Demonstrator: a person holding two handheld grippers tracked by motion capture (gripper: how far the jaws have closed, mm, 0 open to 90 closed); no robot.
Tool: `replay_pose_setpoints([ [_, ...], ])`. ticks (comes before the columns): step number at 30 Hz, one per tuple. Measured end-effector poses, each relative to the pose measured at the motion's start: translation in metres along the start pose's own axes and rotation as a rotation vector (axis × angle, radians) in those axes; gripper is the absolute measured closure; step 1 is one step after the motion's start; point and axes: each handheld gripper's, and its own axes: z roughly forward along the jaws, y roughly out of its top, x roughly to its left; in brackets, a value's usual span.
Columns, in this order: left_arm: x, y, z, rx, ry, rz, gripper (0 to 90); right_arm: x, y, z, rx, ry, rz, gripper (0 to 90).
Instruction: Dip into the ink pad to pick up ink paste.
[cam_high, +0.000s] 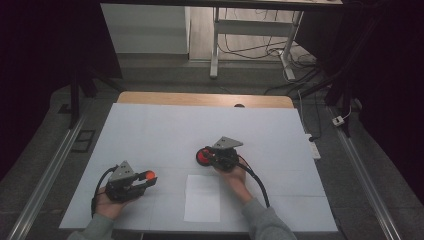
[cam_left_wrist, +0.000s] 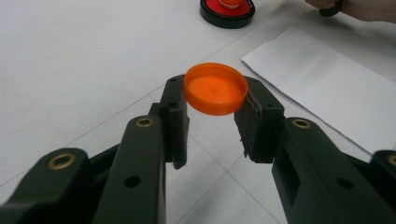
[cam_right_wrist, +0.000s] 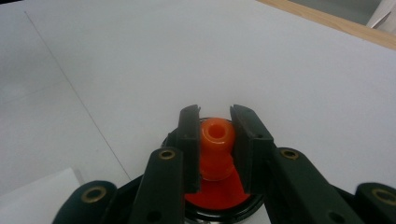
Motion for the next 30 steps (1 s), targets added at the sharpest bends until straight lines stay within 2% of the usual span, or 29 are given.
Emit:
replay_pose_setpoints([
  [9, 0.000, 0.000, -0.001, -0.003, 0.002, 0.000, 65.1, 0.000, -0.001, 0.000, -0.008, -0.009, 0.005, 72.6],
  [15, 0.000, 0.000, 0.000, -0.001, 0.002, 0.000, 65.1, -0.001, 0.000, 0.000, -0.007, 0.002, 0.015, 72.5],
  [20, 0.000, 0.000, 0.000, -0.002, 0.004, -0.003, 65.1, -0.005, 0.000, 0.000, -0.014, 0.022, 0.060, 72.1],
  [26, 0.001, 0.000, -0.001, -0.005, 0.004, -0.003, 65.1, -0.010, 0.008, -0.015, -0.112, 0.049, 0.110, 72.2],
  [30, 0.001, 0.000, -0.001, -0.006, 0.003, -0.002, 65.0, -0.009, 0.013, -0.023, -0.134, 0.053, 0.109, 72.2],
])
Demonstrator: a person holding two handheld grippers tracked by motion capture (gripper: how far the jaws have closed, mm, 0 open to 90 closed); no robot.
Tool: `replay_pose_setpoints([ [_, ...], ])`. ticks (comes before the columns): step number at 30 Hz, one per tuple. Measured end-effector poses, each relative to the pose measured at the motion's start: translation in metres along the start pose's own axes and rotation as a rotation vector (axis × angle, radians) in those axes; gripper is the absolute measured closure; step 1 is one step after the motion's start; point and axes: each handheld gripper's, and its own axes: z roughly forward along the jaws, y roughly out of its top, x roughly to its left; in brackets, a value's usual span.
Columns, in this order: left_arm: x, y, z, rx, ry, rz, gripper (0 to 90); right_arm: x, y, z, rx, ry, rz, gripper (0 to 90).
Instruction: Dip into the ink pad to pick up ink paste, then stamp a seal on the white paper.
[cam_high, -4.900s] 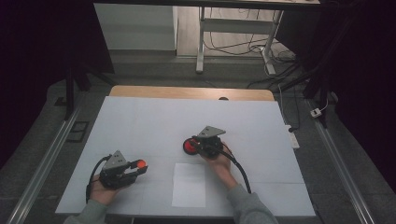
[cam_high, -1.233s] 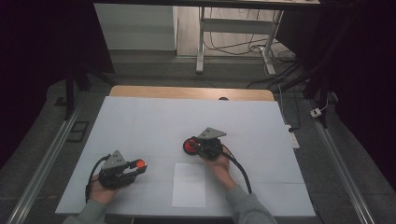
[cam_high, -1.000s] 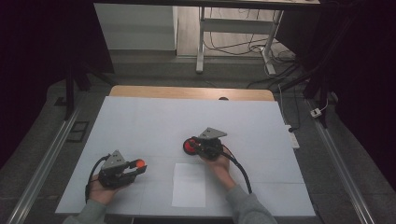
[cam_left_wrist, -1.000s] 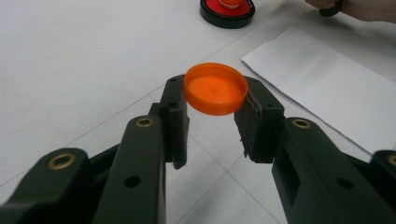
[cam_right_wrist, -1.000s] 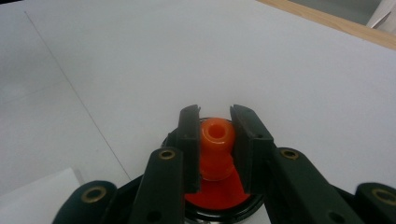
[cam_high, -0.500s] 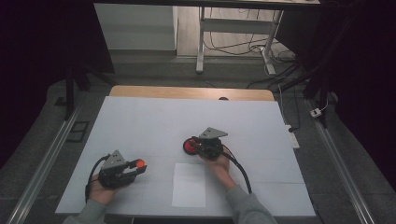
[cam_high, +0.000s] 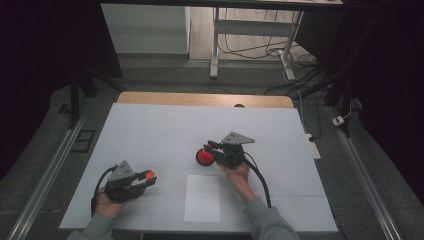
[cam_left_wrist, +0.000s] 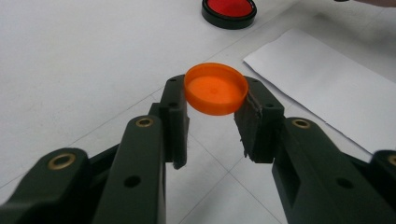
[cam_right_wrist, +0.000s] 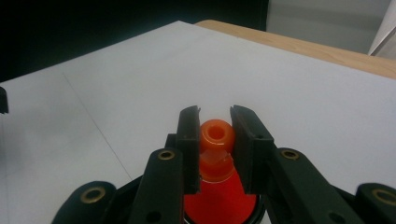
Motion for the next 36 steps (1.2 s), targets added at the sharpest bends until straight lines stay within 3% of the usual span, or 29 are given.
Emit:
replay_pose_setpoints([
  [20, 0.001, 0.000, -0.002, -0.006, 0.003, -0.003, 65.1, 0.003, 0.008, -0.025, -0.025, 0.009, 0.013, 72.2],
  [36, 0.002, 0.000, -0.003, -0.012, 0.005, -0.005, 65.1, 0.006, 0.006, -0.058, -0.037, 0.013, 0.004, 72.2],
])
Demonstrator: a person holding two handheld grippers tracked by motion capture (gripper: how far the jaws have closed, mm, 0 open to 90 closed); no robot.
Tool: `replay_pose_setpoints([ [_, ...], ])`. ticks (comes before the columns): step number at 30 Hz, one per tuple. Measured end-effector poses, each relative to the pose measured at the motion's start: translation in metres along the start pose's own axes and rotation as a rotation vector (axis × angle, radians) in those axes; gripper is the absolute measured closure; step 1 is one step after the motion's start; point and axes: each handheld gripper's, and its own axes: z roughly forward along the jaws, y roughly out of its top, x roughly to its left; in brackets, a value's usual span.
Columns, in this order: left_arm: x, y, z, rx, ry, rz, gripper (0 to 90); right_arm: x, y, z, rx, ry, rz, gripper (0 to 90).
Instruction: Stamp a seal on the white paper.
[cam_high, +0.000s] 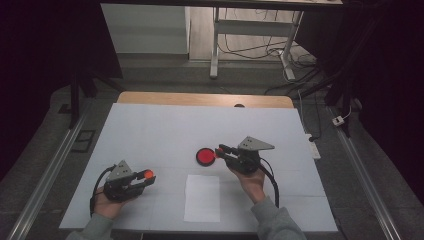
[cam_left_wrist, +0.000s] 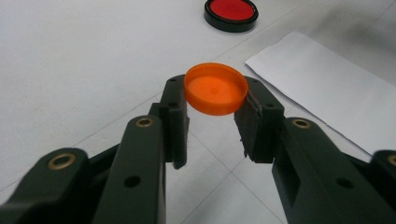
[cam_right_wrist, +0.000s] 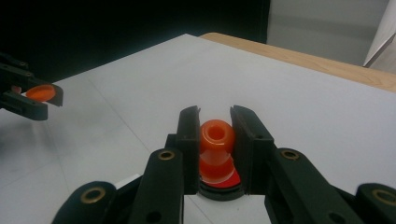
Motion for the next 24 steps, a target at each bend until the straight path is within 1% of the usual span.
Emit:
replay_pose_setpoints([
  [4, 0.001, 0.000, 0.000, 0.001, -0.002, 0.000, 65.1, 0.002, 0.000, -0.008, -0.002, 0.000, 0.000, 72.2],
  [10, 0.002, -0.001, 0.000, -0.003, -0.005, -0.007, 65.1, 0.004, -0.002, -0.013, -0.001, 0.008, 0.005, 72.2],
  [24, 0.001, 0.000, 0.000, -0.006, -0.007, -0.008, 65.1, 0.019, -0.007, -0.022, 0.014, 0.057, -0.010, 72.2],
])
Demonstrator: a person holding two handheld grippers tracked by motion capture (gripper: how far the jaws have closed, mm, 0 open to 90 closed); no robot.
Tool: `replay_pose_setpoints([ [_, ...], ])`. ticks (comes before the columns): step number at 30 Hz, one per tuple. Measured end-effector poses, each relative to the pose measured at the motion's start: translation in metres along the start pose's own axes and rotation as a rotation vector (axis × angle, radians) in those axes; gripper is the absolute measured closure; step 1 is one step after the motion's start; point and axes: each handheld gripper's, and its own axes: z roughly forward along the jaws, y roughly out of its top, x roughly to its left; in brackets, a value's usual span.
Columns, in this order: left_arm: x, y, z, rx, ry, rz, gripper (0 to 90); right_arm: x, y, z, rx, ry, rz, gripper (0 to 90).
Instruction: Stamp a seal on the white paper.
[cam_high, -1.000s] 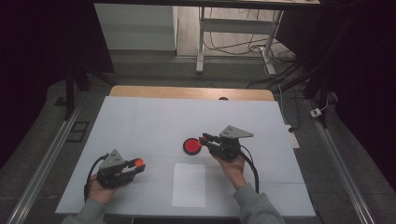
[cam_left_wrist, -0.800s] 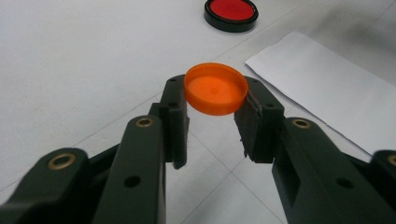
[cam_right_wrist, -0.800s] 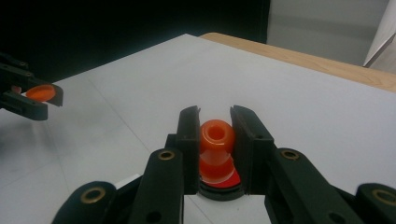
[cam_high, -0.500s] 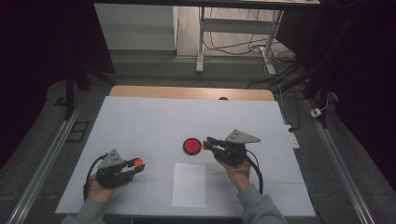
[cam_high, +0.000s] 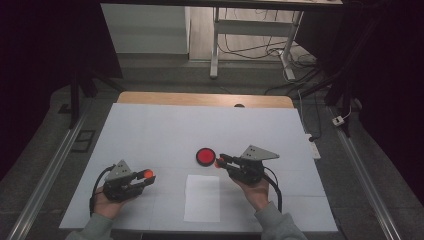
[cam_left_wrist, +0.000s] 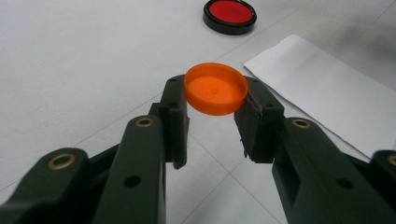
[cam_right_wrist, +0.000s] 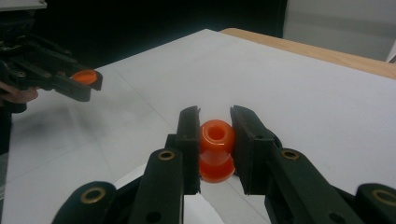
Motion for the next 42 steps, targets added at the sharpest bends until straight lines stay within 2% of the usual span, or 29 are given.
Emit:
replay_pose_setpoints([
  [27, 0.000, 0.000, 0.000, 0.004, 0.001, 0.008, 65.1, 0.017, -0.007, -0.005, 0.034, 0.056, -0.030, 72.1],
  [42, 0.000, 0.000, 0.001, 0.007, 0.005, 0.013, 65.1, 0.029, -0.014, 0.000, 0.066, 0.090, -0.048, 72.1],
])
